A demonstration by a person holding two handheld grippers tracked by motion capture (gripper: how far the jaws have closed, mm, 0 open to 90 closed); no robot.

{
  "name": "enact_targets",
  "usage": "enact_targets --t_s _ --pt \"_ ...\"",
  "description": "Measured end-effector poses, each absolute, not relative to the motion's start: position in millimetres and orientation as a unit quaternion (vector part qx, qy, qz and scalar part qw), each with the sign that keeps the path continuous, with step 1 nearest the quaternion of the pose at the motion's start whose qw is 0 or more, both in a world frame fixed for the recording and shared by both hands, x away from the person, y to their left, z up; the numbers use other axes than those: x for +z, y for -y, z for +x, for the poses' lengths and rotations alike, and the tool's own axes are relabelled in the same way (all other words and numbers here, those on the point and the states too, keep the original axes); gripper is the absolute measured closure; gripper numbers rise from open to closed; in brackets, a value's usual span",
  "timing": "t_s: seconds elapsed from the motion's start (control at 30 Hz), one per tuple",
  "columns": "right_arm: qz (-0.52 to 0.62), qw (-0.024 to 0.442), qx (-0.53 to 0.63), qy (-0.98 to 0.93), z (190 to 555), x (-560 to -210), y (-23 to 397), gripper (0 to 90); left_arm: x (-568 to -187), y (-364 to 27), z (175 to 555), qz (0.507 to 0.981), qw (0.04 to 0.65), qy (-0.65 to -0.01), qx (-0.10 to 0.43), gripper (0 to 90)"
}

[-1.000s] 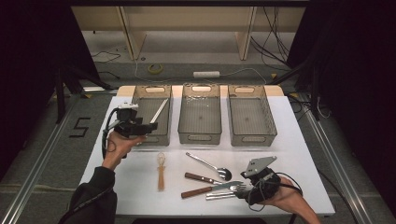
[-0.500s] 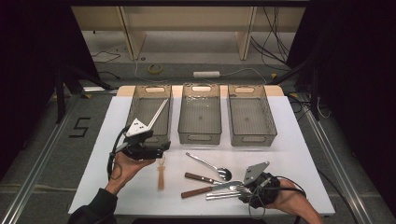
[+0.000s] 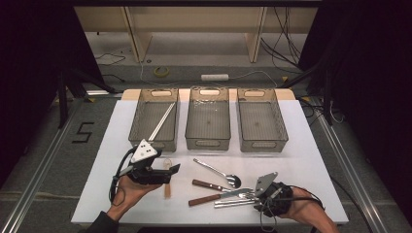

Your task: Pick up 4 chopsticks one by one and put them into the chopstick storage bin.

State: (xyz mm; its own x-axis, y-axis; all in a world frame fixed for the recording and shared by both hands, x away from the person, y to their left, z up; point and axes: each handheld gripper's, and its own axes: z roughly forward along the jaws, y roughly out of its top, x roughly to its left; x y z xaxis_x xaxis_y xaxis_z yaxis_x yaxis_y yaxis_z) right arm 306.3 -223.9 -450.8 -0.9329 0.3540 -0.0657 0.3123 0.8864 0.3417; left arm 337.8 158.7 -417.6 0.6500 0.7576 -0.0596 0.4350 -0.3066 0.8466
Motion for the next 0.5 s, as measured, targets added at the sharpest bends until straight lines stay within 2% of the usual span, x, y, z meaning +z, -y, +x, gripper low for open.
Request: enact_targets --t_s 0.5 --pt "0.163 0.068 0.145 -0.974 310.0 -453.8 227.4 71.9 -421.2 -157.7 328.7 0.79 0.452 -0.376 0.175 16.7"
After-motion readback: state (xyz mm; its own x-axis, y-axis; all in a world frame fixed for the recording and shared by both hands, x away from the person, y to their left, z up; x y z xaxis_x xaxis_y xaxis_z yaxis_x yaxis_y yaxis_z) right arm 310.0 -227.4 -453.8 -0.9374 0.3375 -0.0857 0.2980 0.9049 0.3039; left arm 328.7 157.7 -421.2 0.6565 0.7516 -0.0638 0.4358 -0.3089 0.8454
